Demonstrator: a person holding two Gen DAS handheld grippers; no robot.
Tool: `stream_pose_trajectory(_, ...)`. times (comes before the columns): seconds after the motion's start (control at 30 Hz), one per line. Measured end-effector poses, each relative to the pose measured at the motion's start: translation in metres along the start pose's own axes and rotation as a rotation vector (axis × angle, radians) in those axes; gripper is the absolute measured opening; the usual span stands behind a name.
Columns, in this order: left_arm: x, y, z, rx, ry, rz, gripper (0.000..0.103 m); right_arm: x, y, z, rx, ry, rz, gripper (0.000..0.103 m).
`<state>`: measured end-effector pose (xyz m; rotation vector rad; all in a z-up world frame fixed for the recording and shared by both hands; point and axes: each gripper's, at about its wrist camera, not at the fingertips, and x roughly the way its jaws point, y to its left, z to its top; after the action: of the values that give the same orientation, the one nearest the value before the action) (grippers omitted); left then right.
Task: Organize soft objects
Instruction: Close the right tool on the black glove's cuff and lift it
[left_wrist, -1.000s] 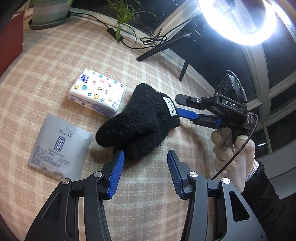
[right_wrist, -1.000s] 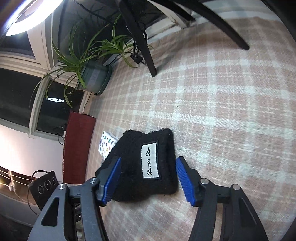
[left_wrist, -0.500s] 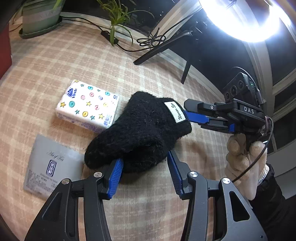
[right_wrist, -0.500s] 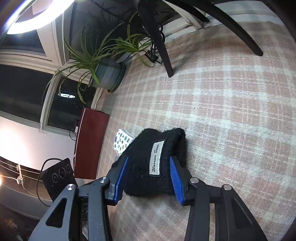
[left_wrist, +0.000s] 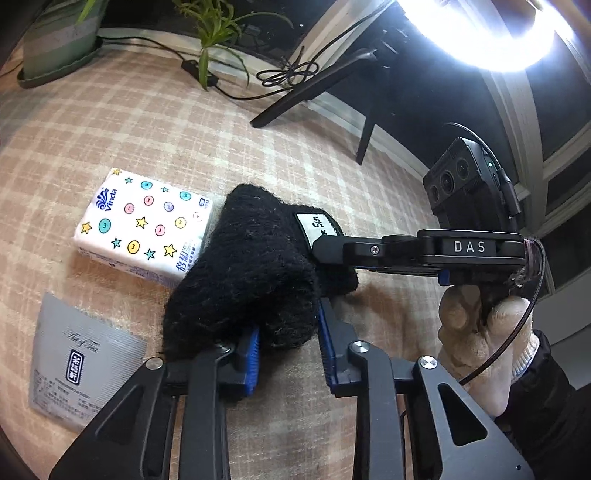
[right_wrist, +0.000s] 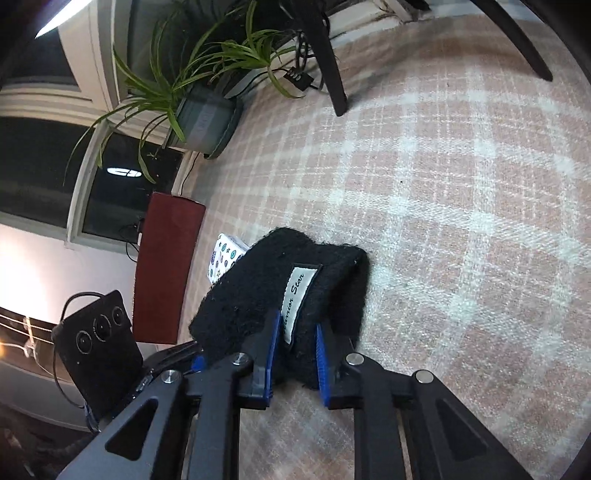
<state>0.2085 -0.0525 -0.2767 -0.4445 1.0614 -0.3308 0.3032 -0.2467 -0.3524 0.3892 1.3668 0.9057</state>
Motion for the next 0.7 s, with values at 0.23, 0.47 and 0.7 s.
stream_pose_trajectory(0.23, -0.014, -0.013, -0.003, 0.048, -0.034, -0.017, 0.020, -0.007, 0.019, -0.010, -0.028, -0.011, -0.005, 0.013)
stream_pose_trajectory(0.47, -0.038, -0.023, -0.006, 0.077, -0.090, -0.028, 0.019, -0.015, 0.044, -0.020, -0.064, -0.027, -0.007, 0.013)
stream_pose_trajectory(0.7, -0.068, -0.030, -0.009, 0.101, -0.149, -0.038, 0.019, -0.029, 0.078, -0.028, -0.124, -0.050, -0.013, 0.012)
